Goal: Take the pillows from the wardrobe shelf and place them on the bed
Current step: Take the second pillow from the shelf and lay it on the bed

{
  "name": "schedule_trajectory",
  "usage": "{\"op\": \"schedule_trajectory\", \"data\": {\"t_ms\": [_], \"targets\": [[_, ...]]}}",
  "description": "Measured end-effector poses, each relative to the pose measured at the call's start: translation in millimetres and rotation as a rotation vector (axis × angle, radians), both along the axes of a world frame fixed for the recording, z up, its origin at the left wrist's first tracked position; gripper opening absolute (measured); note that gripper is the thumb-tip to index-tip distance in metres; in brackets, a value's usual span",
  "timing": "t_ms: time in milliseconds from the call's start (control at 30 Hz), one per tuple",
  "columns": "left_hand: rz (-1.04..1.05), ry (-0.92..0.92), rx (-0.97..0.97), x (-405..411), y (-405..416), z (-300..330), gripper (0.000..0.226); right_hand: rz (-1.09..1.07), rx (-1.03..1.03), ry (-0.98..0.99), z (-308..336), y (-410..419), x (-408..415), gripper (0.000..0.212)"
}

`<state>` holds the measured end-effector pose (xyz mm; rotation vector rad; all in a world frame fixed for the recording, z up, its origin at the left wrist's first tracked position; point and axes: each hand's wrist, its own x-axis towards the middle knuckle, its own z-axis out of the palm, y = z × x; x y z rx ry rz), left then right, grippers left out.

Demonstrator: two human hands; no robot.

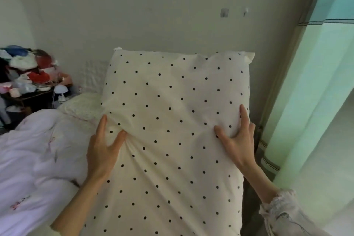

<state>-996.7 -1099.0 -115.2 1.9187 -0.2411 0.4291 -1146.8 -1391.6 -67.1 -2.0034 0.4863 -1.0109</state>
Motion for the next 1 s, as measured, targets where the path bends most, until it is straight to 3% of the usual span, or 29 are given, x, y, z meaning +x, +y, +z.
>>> {"op": "schedule_trajectory", "data": {"t_ms": [500, 1000], "targets": [[0.112, 0.143, -0.092, 271, -115, -19, 0.067, 0.098, 0.038, 0.081, -15, -126, 315, 0.090], [0.410, 0.262, -0.028, 445, -200, -69, 0.068, 0.317, -0.046, 0.225, -54, -227, 584, 0.089]]}}
